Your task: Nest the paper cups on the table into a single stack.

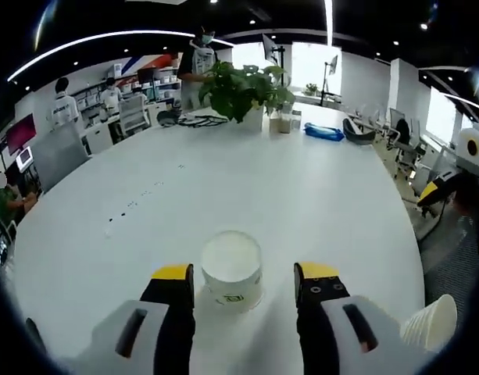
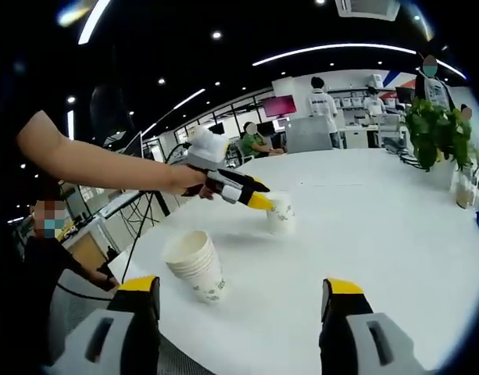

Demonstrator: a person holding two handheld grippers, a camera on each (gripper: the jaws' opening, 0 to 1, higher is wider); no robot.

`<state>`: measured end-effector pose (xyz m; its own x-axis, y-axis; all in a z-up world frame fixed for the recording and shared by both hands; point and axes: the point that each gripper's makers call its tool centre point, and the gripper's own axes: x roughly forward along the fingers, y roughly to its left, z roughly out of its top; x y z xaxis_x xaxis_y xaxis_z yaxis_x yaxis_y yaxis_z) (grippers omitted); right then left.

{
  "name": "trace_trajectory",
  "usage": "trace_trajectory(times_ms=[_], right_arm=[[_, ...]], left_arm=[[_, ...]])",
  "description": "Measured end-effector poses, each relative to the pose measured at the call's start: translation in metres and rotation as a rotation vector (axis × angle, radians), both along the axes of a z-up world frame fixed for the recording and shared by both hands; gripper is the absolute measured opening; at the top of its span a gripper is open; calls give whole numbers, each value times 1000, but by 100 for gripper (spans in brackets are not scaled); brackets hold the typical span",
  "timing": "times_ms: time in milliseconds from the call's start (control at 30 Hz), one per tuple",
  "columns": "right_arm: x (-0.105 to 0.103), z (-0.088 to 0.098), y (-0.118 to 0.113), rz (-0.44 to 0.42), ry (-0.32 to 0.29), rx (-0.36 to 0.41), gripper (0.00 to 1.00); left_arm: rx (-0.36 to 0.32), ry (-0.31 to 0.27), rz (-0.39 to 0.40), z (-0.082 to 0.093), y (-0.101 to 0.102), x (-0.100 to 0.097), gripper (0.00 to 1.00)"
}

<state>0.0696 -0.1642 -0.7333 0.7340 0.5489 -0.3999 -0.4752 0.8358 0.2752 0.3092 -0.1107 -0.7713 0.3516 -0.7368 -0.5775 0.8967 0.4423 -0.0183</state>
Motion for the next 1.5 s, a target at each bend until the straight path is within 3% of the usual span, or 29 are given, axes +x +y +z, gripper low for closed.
trace_trajectory(times_ms=[267, 467, 800, 1000, 1500], right_arm=[[1, -5, -3, -11, 22, -4, 85], [1, -7, -5, -20, 28, -9, 84], [2, -4, -5, -28, 17, -11, 83], [1, -2, -2, -15, 5, -11, 83], [0, 5, 3, 14, -26, -3, 81]], left_arm=[[-25, 25, 25, -9, -10, 19, 42], [-22, 27, 8, -11, -16, 16, 35], [1, 6, 1, -7, -10, 13, 35], [12, -15, -11, 8, -3, -1, 35], [40, -67, -27, 25, 23, -38, 35]])
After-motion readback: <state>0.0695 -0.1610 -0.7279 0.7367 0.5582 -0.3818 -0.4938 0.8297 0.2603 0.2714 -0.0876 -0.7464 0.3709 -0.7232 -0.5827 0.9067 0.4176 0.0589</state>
